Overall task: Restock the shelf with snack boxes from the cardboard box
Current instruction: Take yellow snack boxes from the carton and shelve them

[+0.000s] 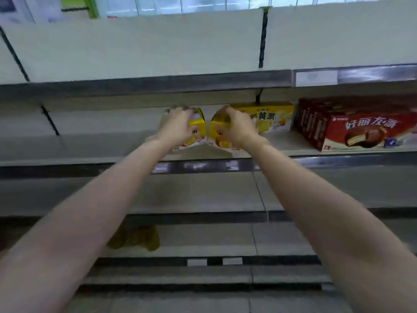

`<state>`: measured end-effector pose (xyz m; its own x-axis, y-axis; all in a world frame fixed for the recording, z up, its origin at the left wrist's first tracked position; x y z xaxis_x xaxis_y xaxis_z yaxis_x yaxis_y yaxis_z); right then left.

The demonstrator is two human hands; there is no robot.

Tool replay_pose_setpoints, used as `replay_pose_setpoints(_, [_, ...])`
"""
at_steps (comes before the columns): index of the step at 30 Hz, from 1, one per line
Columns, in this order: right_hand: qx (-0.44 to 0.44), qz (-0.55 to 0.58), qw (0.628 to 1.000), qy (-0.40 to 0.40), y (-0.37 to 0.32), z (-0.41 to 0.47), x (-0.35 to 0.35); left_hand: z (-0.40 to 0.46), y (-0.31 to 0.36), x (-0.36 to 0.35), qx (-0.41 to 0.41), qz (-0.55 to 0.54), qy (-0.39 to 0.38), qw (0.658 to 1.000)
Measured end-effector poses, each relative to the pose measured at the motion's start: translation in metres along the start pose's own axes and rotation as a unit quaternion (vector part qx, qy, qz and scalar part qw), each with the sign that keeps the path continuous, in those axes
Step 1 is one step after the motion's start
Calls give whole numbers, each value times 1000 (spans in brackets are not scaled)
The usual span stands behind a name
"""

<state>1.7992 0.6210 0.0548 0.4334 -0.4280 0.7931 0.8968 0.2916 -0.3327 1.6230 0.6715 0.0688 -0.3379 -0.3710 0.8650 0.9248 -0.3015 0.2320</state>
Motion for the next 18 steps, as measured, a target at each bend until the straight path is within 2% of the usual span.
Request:
replay_pose_setpoints(3, [19, -10, 999, -46, 16, 26, -22, 29, -6, -25, -10, 21, -8, 1000])
replay_pose_setpoints(5, [38, -20, 995, -88, 25, 39, -42, 39, -11, -49, -28, 32, -55, 998])
replay_pose_setpoints(7, [80, -81, 986, -119, 30, 51, -61, 44, -16, -72, -43, 51, -86, 994])
replay_pose_setpoints(10, [138, -162, 969, -129, 35, 65, -73, 53, -22, -90, -38, 68, -59, 995])
replay_pose_setpoints(14, [131, -141, 973, -127, 45, 87, -82, 67, -33, -98, -12, 73, -50, 996])
replay_pose_setpoints(18, [155, -202, 961, -104, 47, 101, -93, 78, -43, -102, 1, 79, -29, 996])
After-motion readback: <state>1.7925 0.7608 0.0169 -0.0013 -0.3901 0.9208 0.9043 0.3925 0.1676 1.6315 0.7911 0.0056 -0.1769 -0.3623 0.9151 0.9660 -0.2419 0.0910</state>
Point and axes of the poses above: each hand's wrist, its own z-axis towards the middle knuckle, its own x-axis out of the back of the hand, y = z × x, the point moved 5 cm from there along z, towards the middle knuckle, and after that the axes turned 15 degrees about x, right-handed, at the moved point
